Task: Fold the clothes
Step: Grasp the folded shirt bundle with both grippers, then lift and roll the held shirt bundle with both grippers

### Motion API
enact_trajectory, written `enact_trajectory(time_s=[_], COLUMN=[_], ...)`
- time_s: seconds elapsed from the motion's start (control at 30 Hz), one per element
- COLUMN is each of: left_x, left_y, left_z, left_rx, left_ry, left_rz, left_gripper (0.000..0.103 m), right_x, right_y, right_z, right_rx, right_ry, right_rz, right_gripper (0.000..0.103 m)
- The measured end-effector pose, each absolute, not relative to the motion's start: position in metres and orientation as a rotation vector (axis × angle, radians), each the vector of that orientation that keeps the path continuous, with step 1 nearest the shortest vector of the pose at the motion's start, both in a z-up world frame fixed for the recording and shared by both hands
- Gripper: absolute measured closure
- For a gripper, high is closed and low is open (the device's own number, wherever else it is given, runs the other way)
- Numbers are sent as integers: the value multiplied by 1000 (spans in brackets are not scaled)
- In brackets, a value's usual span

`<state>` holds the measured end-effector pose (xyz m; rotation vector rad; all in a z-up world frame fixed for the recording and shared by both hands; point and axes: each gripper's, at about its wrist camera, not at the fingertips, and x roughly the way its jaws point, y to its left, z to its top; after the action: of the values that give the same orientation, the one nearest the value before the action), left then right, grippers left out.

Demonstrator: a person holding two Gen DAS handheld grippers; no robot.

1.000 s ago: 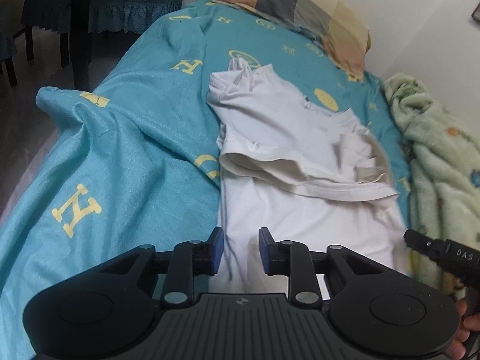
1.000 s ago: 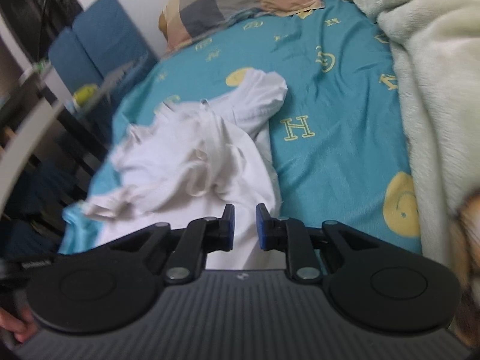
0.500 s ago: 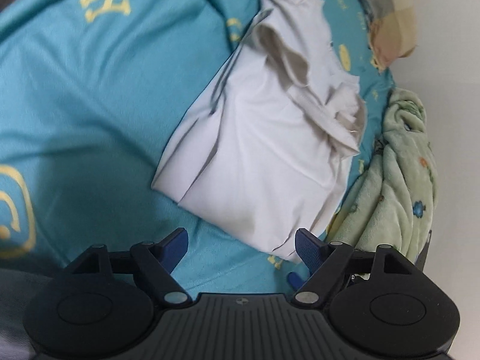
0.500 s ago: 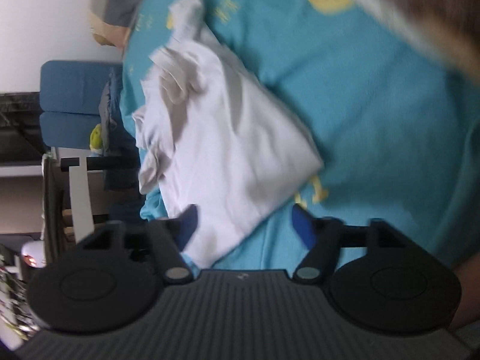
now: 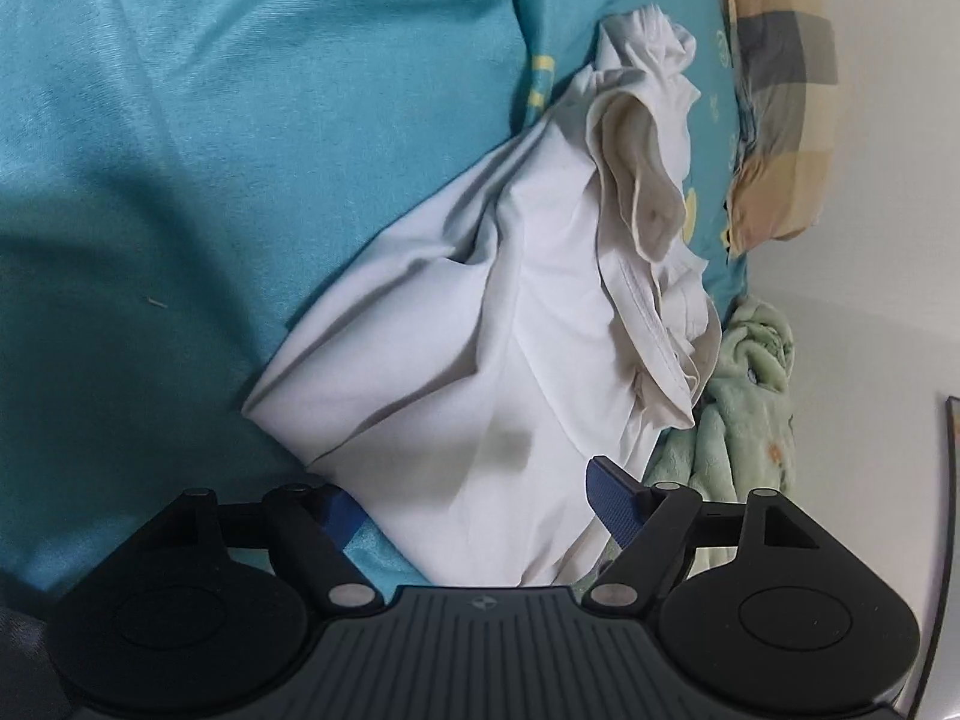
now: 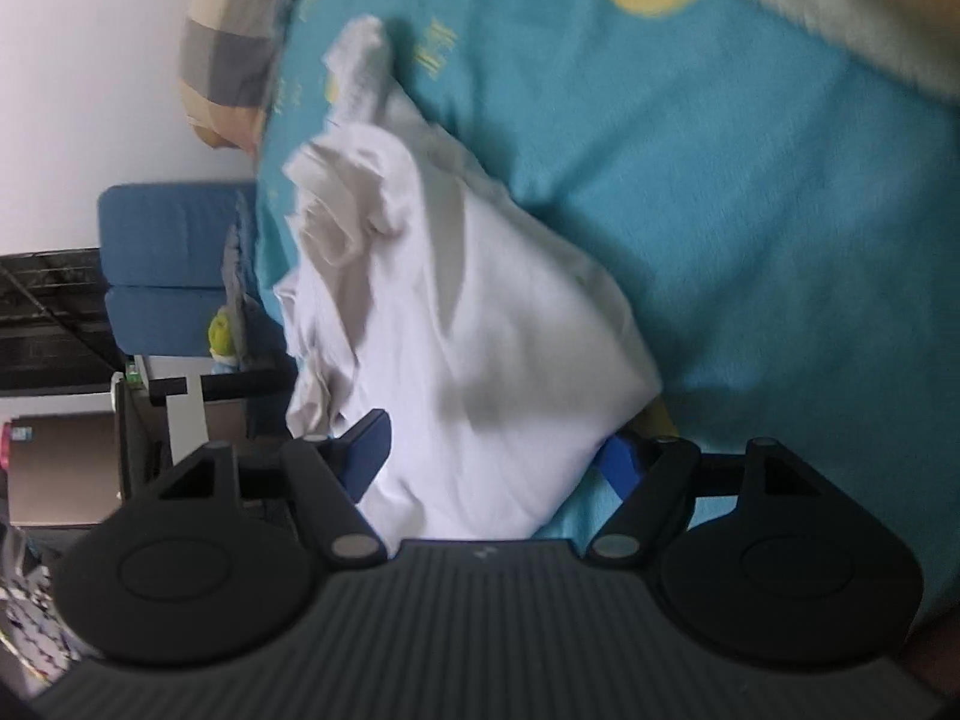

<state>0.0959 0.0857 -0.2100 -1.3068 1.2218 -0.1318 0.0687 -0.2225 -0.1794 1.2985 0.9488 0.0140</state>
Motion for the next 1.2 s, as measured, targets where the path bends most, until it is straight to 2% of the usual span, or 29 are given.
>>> enact_trajectory(time_s=[0.07,0.13,0.2,0.27,0.33,0.43,0.5,0.6,0.8,0.97,1.2], left_x=[96,95,94,93,91,93,95,96,94,75,42], left_y=[85,83,81,80,80,82,83,84,107,114,126], left_z=[-210,-207,-203,-198,-192,-188,-193,-195,-166,-135,-45], left_rx=[-1307,-1276,-1261,-1251,-1241,-1219,-1225,-1227,-1190,-1202,-1159], left_ry=[1218,1209,1183,1152,1111,1071,1071,1055,983,931,804], left_rz=[-135,-125,-133,-148,-155,-169,-155,-145,-150,-164,-236], left_gripper=[28,35,39,44,50,57,77,84,92,94,94], right_x=[69,70,71,73,74,78,80,81,83,64,29], right_y=[-224,-226,-227,-227,-227,-226,-226,-225,-221,-220,-211], right_z=[-178,-178,-177,-175,-169,-158,-152,-150,-137,-107,-44], right_rx=[1285,1269,1245,1213,1179,1137,1112,1102,1062,1074,1026], right_ry=[932,921,911,898,869,810,773,753,707,655,572], right_rz=[-11,-40,-53,-51,-32,10,34,50,86,121,167], right_gripper=[38,44,57,80,85,87,88,89,89,91,91])
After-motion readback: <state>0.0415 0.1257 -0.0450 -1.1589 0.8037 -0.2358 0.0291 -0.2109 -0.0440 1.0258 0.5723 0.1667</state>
